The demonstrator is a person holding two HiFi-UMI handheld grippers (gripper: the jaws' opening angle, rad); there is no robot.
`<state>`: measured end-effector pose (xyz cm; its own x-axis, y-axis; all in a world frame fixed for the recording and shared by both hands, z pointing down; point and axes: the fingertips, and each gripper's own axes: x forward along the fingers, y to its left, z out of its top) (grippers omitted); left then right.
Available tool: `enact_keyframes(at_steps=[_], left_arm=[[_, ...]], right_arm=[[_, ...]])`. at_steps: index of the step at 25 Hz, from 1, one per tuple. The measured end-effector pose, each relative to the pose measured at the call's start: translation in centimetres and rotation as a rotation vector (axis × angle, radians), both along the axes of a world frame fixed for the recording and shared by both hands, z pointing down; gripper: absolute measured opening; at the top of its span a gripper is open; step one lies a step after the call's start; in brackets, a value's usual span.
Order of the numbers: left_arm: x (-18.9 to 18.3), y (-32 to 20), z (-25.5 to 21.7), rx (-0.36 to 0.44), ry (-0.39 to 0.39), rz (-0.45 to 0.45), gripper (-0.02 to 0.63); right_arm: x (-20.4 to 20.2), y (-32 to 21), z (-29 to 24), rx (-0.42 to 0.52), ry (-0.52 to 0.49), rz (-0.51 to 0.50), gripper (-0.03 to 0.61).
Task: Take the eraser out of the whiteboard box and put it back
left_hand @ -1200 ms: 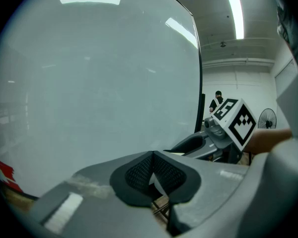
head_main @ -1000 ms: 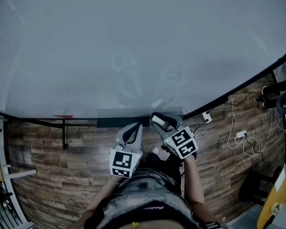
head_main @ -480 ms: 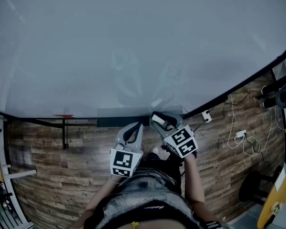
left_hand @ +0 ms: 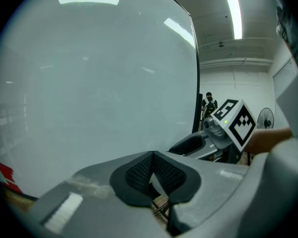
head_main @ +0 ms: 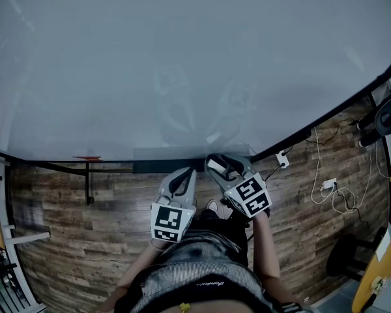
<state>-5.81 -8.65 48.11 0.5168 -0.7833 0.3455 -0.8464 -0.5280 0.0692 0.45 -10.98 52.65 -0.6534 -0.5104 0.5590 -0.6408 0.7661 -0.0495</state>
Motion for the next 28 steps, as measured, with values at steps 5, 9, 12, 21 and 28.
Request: enact_keyframes(at_steps=[5,9,12,21,28], left_arm=[[0.3,0.2,-0.2,0.003,0.001,0.004,0.000],[0.5,0.2,-0.1,0.003,0.001,0.010,0.000],[0.5,0.3,-0.1,0.002,0.002,0.013,0.000],[0.9,0.9,-0.2,0.006,0.006,0.036,0.000],[1.6,1.2,-0.5,0.008,0.011,0.058,0.000]], right_arm=[[-0.2,0.8,-1.0,0.006,-0.043,-0.013,0.242],[-0.2,1.2,-1.7,0.026,-0.052,-0.006,0.245],[-0.3,1.4,-2.3,0.045,-0.063,0.003,0.245],[-0.4,2.8,-4.0,0.091,-0.121,0.035,0.124],[-0.7,3.6,-5.0,0.128,-0.161,0.057,0.019]])
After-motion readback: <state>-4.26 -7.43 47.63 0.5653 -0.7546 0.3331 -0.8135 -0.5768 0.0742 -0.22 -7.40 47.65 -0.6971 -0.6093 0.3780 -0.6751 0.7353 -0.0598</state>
